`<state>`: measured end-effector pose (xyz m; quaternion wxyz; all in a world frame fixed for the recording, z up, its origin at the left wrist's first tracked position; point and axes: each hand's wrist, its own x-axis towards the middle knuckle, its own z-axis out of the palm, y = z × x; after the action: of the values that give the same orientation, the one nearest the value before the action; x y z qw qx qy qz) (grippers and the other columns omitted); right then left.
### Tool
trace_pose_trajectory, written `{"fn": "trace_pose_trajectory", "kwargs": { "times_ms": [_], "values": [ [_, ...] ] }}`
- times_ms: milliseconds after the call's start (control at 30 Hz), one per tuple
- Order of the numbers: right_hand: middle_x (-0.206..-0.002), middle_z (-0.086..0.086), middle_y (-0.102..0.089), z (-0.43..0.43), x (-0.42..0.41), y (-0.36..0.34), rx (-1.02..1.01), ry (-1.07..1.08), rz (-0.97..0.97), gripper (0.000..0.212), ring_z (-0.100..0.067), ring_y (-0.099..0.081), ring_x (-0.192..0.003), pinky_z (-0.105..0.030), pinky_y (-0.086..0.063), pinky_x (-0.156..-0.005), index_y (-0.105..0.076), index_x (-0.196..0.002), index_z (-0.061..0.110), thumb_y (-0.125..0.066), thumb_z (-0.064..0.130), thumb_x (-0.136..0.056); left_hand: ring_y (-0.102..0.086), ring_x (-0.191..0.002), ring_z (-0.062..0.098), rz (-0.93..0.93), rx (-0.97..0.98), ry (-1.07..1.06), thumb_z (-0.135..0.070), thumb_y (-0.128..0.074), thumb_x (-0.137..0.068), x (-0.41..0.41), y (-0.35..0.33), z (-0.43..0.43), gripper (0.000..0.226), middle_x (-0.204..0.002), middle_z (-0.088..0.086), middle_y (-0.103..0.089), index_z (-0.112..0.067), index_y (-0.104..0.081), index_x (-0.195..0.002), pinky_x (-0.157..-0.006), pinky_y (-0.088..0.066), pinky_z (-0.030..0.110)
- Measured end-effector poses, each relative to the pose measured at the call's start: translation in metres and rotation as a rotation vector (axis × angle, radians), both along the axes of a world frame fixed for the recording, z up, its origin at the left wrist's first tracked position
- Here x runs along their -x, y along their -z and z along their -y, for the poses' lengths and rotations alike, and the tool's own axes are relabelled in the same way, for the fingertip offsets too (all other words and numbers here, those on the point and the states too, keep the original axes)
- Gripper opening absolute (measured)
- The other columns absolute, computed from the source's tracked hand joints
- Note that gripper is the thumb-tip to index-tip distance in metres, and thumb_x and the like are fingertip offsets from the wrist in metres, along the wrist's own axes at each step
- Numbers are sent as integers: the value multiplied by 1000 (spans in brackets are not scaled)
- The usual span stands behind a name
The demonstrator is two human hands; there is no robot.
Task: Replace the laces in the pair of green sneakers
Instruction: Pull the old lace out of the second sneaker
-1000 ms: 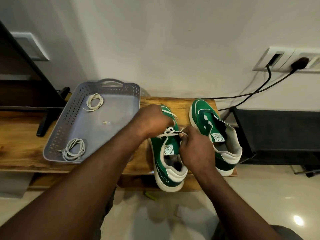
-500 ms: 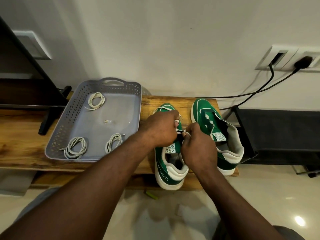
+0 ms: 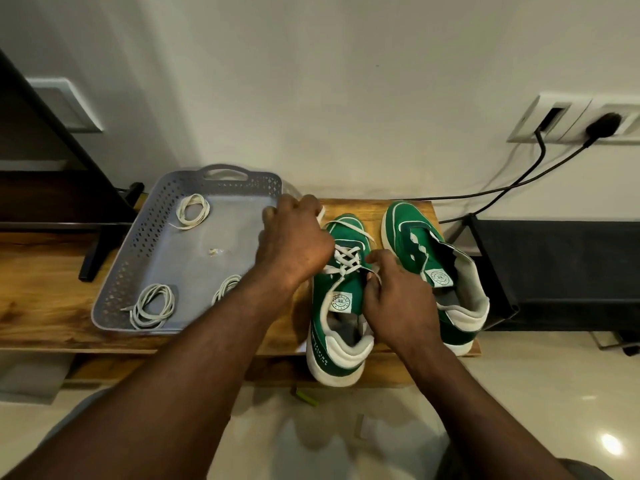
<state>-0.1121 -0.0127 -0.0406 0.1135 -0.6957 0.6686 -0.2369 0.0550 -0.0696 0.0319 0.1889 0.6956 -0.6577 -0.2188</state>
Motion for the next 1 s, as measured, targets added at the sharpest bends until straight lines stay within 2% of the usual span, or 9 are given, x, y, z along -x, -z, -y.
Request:
{"fn": "trace_pose_trajectory", "kwargs": {
  "times_ms": [67,167,300,467,567,667,867,933,1000],
  "values": [
    [-97,-3,-71,-1,0,1,-7,-31,-27,34,-22,-63,-71,-32,-47,-61,-53,-133,26,-52,23,-99,-36,-133,31,149,27,-33,-27,-67,-89,-5,-5,-3,54,-146,8,-40,-25,-55,-141,-102,-40,44],
    [-117,-4,-64,-1,-2,3,-18,-49,-75,37,-21,-63,-81,-32,-50,-64,-55,-136,29,-50,26,-99,-42,-129,32,263,81,10,-33,-72,-85,1,-6,-9,63,-143,10,-42,-23,-49,-143,-102,-41,45],
    [-133,-1,-52,4,-6,6,-41,-42,-99,38,-22,-63,-101,-37,-57,-72,-60,-131,29,-46,32,-96,-62,-103,29,144,-130,142,-35,-77,-83,9,0,-16,53,-115,6,-64,-22,-49,-126,-79,-52,39],
    [-127,-1,-52,6,-7,11,-15,-58,-25,27,-24,-60,-110,-35,-54,-80,-69,-122,26,-57,26,-98,-63,-97,29,207,-122,176,-25,-75,-86,13,11,-23,27,-105,6,-65,-22,-61,-109,-78,-57,39],
    [-118,3,-49,9,0,13,-33,-25,131,11,-20,-57,-107,-35,-52,-82,-68,-102,29,-65,38,-97,-65,-96,29,87,-126,51,-23,-77,-84,6,16,-15,25,-104,5,-66,-22,-62,-104,-80,-58,40],
    [-113,4,-48,10,2,12,-10,22,165,15,-20,-56,-102,-35,-52,-79,-67,-89,29,-73,42,-93,-68,-88,27,42,-151,-10,-25,-77,-82,1,22,-8,17,-97,3,-69,-22,-68,-95,-78,-61,40],
    [-127,2,-49,5,-7,14,-27,-17,69,17,-21,-42,-121,-36,-47,-95,-78,-111,26,-72,28,-96,-71,-75,25,28,-214,4,-29,-86,-78,1,29,-2,16,-81,3,-73,-17,-75,-77,-73,-65,39],
    [-122,6,-51,7,-9,14,-20,-19,223,9,-18,-44,-121,-36,-47,-98,-80,-101,26,-77,23,-93,-72,-74,24,11,-205,-1,-27,-84,-81,1,30,-2,9,-81,2,-74,-20,-79,-80,-74,-65,40],
    [-115,8,-56,8,-7,10,-57,-23,619,5,-15,-51,-119,-38,-47,-100,-78,-85,24,-77,20,-88,-72,-76,23,20,-194,-17,-26,-81,-84,0,31,-2,6,-85,1,-75,-21,-80,-84,-75,-65,40]
  ]
}}
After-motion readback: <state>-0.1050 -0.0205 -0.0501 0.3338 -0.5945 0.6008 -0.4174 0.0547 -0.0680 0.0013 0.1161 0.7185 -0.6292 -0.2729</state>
